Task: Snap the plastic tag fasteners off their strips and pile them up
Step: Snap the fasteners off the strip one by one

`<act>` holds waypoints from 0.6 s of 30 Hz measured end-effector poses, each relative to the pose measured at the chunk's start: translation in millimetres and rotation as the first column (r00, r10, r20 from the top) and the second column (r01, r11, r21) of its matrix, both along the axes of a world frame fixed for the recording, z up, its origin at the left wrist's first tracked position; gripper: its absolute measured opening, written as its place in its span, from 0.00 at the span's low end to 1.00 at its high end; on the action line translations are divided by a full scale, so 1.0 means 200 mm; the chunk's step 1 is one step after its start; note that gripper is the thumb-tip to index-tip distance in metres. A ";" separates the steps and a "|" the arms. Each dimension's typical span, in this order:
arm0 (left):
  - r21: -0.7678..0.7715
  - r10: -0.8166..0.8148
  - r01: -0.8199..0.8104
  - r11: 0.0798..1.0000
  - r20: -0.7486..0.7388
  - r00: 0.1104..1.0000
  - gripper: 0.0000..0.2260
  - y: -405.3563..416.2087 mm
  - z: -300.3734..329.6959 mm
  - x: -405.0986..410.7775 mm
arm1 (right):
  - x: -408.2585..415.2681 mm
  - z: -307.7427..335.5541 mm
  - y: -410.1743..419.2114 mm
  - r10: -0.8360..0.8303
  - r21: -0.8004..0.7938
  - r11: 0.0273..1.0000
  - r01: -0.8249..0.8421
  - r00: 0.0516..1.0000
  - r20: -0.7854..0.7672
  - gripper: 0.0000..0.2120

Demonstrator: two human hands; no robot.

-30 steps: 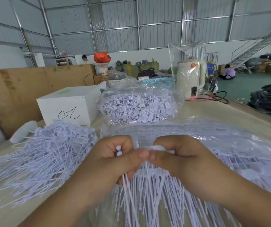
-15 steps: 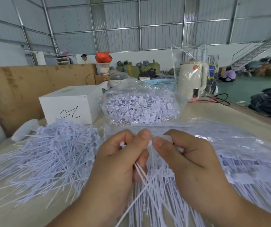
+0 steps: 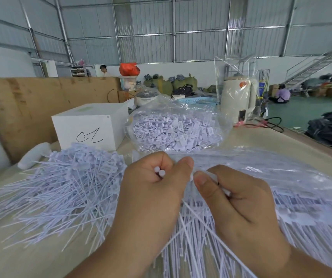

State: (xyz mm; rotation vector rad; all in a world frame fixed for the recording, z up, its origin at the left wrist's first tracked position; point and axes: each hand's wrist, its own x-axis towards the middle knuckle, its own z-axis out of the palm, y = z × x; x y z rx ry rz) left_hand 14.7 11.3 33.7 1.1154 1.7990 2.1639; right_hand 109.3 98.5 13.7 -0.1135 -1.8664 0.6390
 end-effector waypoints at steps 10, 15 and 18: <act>-0.156 -0.204 0.197 0.968 -0.027 0.979 0.22 -0.01 0.00 -0.14 | 0.05 0.07 0.07 0.355 -0.371 0.884 -0.286 0.925 0.134 0.17; -0.083 -0.296 0.298 0.951 0.033 0.954 0.21 -0.04 0.00 -0.09 | 0.04 0.07 0.09 0.523 -0.512 0.780 -0.361 0.825 0.215 0.19; -0.076 -0.420 0.421 0.904 0.034 0.907 0.17 -0.04 -0.01 -0.08 | 0.05 0.06 0.12 0.557 -0.559 0.750 -0.352 0.792 0.248 0.19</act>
